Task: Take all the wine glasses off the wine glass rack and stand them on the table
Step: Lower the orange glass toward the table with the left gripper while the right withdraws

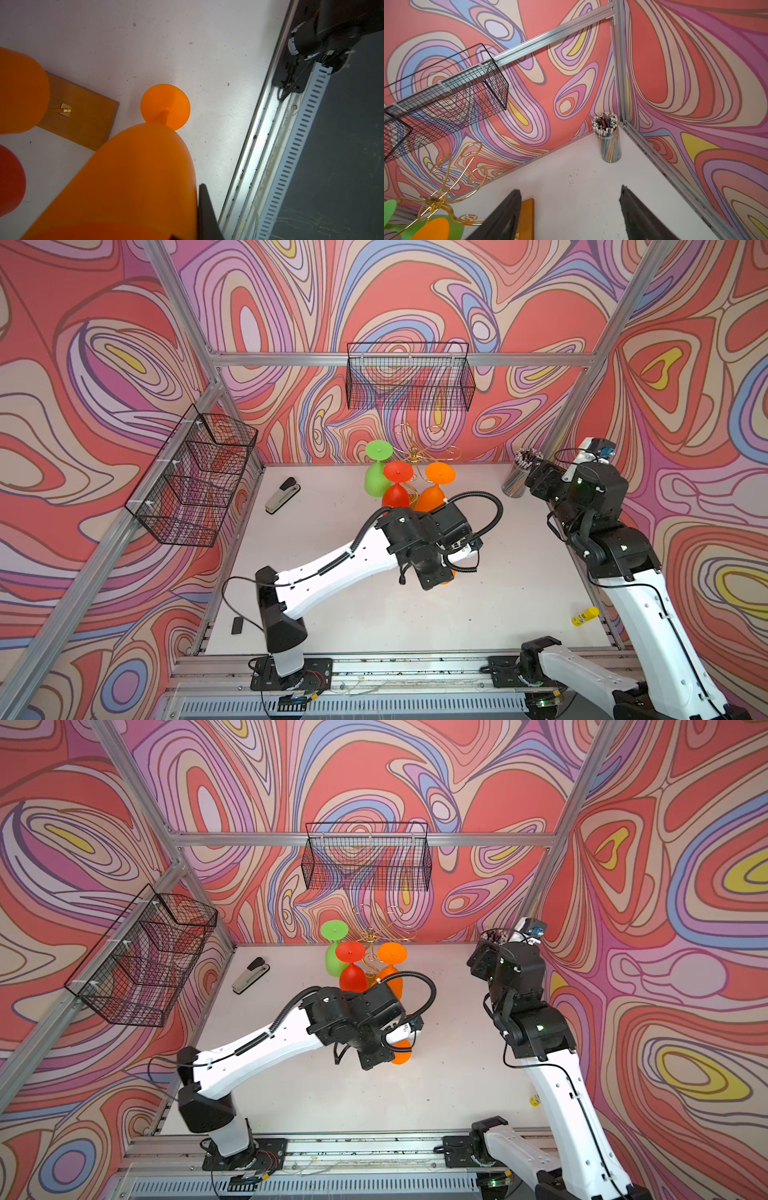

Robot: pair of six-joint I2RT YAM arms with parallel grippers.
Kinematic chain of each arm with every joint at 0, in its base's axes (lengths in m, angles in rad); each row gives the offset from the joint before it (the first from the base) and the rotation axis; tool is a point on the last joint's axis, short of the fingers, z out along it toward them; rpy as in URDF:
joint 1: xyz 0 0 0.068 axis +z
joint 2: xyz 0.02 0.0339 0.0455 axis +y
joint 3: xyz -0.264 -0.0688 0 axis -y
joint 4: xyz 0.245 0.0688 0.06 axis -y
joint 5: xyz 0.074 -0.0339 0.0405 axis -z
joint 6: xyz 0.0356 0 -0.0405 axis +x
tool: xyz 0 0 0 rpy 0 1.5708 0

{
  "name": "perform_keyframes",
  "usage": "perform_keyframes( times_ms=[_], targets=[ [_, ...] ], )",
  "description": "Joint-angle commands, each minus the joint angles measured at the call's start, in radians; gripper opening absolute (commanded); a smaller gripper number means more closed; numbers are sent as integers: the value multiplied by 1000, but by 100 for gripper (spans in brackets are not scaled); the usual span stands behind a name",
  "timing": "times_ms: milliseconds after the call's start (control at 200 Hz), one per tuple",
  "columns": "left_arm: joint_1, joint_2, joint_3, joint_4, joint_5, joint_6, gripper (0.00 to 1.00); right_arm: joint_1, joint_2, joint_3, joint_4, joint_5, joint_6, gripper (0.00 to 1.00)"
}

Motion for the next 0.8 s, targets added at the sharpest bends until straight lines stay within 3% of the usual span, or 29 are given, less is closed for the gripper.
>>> perform_keyframes(
  times_ms=[0,155,581,796],
  targets=[
    [-29,114,87,-119,-67,38,0,-4,-5,-26,7,48,-21,79],
    [-34,238,181,-167,-63,62,0,-5,-9,-48,14,74,-34,80],
    [-34,381,306,-205,-26,103,0,-4,-6,-70,45,108,-54,82],
    [-35,427,363,-235,-60,130,0,-5,-54,-109,77,179,-61,83]
  ],
)
